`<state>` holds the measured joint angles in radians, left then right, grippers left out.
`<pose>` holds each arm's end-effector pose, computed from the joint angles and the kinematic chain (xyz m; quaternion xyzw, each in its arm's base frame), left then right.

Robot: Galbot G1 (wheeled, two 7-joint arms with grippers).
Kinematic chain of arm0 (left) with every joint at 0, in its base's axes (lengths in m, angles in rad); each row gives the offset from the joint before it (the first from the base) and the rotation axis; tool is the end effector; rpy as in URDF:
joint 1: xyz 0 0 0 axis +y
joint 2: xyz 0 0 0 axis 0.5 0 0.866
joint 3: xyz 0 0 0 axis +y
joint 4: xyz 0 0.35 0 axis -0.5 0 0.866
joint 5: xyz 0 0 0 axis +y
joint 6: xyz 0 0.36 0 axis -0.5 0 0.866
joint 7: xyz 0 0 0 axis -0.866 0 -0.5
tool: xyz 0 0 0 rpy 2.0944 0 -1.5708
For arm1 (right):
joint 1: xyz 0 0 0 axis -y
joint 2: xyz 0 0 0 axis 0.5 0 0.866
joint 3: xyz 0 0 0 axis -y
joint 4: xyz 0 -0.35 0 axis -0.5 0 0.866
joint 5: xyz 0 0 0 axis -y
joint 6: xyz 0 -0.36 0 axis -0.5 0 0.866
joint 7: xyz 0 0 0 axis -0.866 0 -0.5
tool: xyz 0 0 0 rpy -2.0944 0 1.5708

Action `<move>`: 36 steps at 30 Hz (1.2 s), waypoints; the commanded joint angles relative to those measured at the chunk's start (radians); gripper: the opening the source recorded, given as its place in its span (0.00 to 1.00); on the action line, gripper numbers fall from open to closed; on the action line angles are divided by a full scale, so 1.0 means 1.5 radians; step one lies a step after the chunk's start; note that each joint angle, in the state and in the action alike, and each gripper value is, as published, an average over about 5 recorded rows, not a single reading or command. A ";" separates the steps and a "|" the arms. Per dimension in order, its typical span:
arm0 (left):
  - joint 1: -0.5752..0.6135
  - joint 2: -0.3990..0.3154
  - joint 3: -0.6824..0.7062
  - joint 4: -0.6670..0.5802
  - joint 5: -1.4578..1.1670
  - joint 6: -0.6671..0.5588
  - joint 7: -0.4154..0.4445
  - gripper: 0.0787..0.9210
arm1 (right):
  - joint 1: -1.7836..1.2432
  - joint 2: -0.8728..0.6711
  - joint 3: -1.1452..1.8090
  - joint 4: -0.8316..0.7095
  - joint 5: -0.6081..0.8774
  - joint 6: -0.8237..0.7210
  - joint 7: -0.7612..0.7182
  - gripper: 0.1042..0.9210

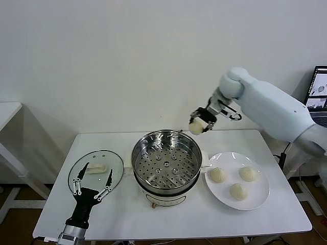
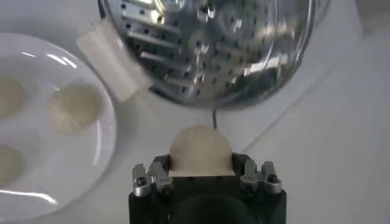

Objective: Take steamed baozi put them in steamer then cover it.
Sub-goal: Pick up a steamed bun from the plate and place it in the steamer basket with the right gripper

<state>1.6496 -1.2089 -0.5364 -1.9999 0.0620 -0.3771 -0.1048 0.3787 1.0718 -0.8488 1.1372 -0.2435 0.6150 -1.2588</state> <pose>0.1645 0.0748 -0.3385 0.0688 0.9776 0.1649 0.1116 0.5965 0.0414 -0.0220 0.6362 -0.2174 0.7403 0.0066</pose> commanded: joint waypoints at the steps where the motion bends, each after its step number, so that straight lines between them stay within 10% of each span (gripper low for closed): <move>1: 0.000 0.000 0.000 0.000 0.000 -0.001 0.000 0.88 | 0.024 0.077 -0.045 0.055 -0.039 0.073 -0.010 0.70; 36: -0.006 -0.003 -0.008 0.007 0.000 -0.012 -0.009 0.88 | -0.085 0.175 -0.019 -0.060 -0.159 0.087 0.004 0.81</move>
<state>1.6410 -1.2141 -0.5486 -1.9894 0.0631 -0.3947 -0.1169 0.2615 1.3203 -0.8834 1.0536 -0.4580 0.7403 -1.2579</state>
